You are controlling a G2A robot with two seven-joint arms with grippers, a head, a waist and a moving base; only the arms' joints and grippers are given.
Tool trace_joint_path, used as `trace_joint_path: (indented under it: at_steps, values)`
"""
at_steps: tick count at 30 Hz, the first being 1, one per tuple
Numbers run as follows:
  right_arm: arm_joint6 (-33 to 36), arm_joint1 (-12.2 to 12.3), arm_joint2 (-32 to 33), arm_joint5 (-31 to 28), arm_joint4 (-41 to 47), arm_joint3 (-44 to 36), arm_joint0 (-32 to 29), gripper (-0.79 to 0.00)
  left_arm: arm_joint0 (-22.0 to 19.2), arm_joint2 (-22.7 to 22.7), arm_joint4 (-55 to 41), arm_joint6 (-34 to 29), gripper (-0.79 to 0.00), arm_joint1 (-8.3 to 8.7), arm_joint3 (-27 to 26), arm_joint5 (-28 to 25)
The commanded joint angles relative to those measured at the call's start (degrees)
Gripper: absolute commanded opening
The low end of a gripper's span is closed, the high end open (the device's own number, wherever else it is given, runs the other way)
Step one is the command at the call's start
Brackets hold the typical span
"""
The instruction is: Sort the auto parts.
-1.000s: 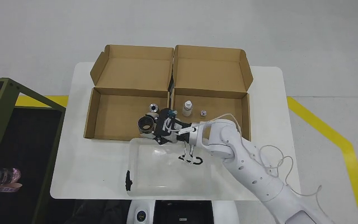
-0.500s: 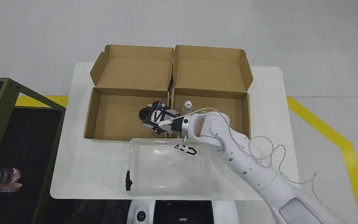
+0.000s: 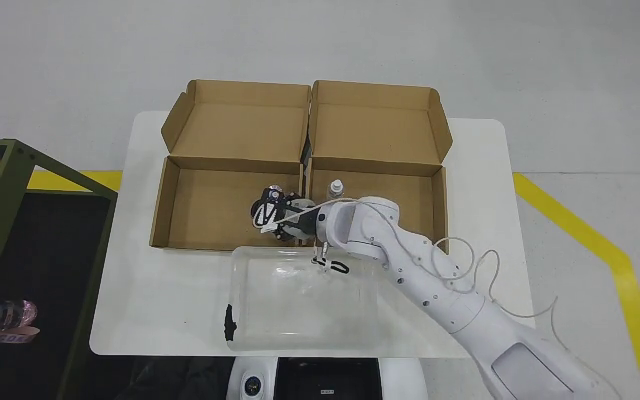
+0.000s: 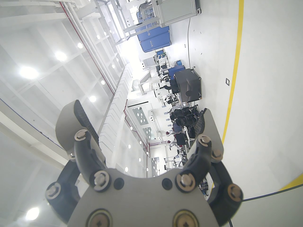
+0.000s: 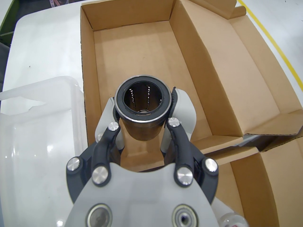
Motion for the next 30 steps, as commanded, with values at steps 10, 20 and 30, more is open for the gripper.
trace_joint_path:
  at_steps: [10,20,30]
  values:
    - [2.6,-1.5,-2.1,-0.6,-0.8,3.4,2.4,-0.776,0.0,0.0,0.0,0.0,0.0,0.0,0.0,0.0]
    - [4.7,-2.6,-3.4,-1.6,-2.2,5.6,3.9,-0.662,0.0,0.0,0.0,0.0,0.0,0.0,0.0,0.0]
    - [5.2,-3.5,-4.0,-1.3,-3.5,7.5,4.5,-0.483,0.0,0.0,0.0,0.0,0.0,0.0,0.0,0.0]
